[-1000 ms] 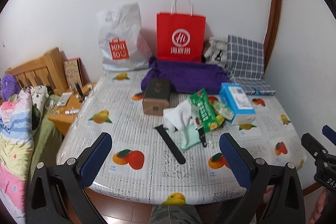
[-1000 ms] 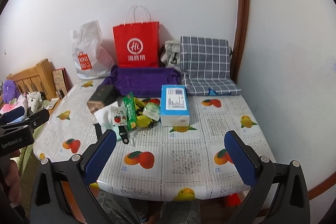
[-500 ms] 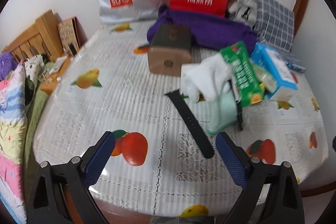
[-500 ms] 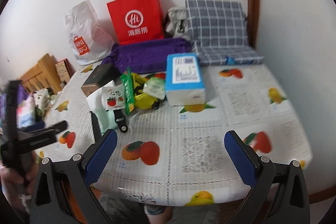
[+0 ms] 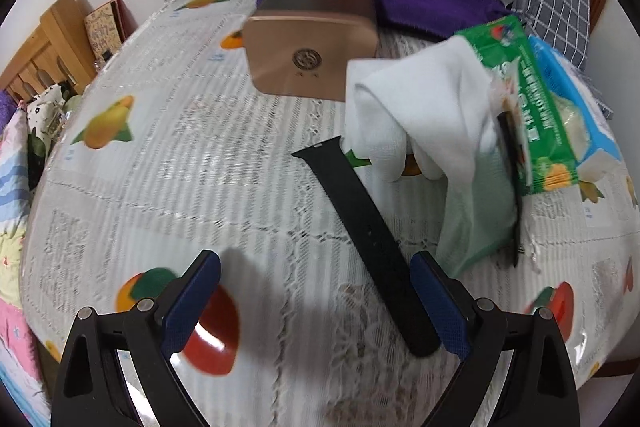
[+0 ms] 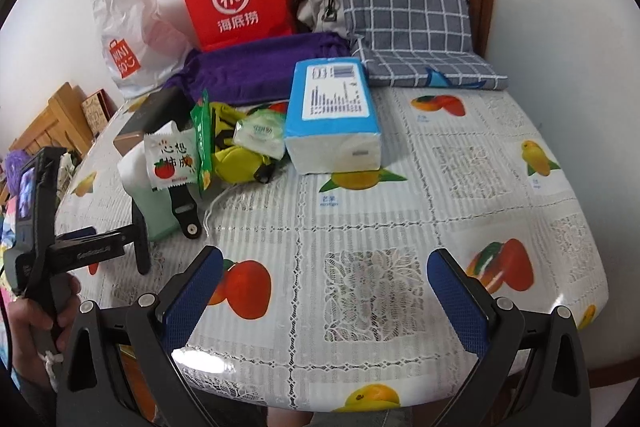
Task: Organize soft objects
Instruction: 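Reach the left tool to the black watch strap and close on it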
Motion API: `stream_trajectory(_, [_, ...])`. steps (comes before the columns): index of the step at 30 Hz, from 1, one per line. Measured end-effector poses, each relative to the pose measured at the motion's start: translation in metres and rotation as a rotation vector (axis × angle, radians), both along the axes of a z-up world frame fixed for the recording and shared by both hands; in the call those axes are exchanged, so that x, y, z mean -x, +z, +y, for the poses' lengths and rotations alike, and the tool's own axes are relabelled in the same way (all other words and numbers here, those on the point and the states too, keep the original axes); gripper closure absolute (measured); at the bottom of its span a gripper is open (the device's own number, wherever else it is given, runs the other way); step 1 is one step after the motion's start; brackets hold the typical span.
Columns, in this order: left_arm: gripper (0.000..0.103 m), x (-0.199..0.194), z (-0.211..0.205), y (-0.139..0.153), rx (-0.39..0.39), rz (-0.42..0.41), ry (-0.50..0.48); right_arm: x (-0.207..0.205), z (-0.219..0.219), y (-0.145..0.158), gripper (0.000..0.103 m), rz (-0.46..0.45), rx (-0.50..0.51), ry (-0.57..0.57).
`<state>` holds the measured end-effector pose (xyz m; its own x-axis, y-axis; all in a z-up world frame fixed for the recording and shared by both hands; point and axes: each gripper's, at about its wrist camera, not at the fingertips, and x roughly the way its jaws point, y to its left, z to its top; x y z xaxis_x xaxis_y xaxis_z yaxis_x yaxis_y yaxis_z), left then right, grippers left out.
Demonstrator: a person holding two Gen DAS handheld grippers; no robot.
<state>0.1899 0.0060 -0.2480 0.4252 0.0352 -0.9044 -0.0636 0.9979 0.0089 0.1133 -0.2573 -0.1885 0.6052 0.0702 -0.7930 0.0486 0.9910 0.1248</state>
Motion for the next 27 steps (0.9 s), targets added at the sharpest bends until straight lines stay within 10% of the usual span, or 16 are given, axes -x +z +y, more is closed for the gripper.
stream_trajectory(27, [0.006, 0.003, 0.003, -0.002, -0.007, -0.061, -0.105, -0.035, 0.047, -0.013, 0.002, 0.061, 0.015, 0.061])
